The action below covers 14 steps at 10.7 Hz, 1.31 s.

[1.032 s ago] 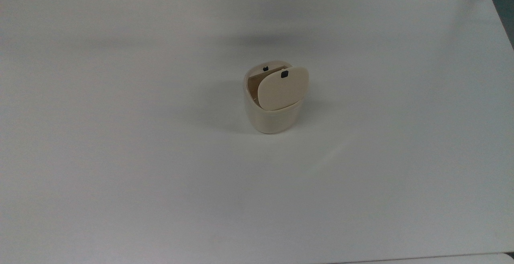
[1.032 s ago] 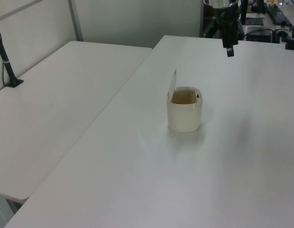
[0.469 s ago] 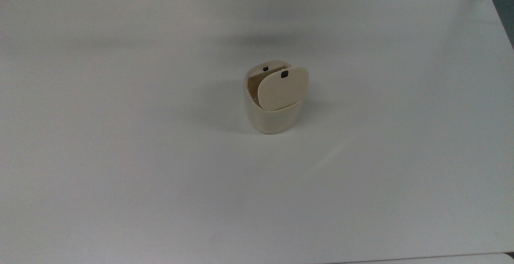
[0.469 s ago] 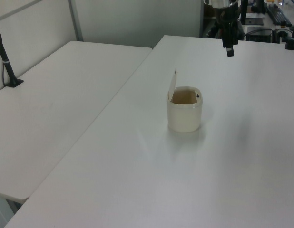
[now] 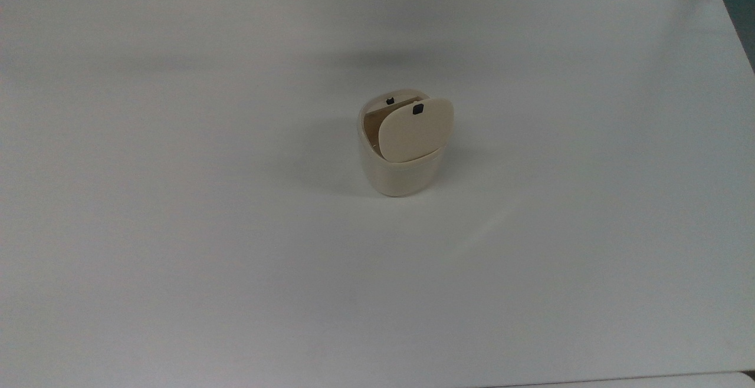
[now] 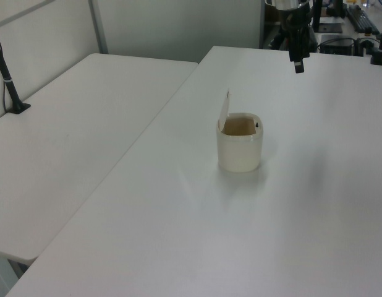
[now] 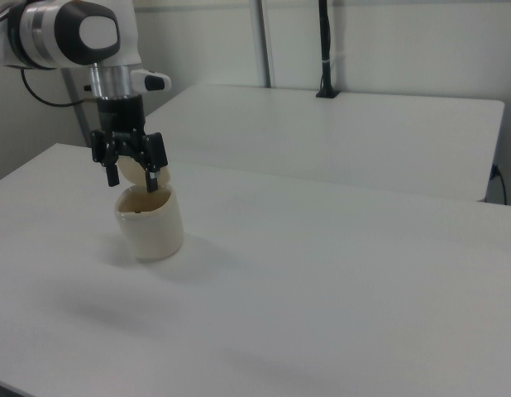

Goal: Open the trash bin

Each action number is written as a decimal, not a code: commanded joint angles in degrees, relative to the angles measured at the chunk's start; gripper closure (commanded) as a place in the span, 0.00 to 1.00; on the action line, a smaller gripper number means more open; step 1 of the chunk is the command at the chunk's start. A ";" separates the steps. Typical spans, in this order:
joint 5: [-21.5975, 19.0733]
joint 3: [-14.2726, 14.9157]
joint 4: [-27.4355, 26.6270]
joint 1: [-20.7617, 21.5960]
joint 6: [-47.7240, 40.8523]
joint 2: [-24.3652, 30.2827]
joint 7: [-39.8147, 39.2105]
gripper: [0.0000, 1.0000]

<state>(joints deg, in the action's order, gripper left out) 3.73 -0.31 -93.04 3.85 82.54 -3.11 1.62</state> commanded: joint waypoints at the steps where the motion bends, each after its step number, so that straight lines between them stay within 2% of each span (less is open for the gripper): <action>1: 0.22 0.39 -0.21 0.28 -0.71 1.17 0.05 0.00; 14: 0.22 0.22 -0.30 0.81 -1.85 1.26 0.22 0.00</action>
<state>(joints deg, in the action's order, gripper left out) 3.73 -0.26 -93.02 3.96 82.54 -3.00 1.62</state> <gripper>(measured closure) 0.000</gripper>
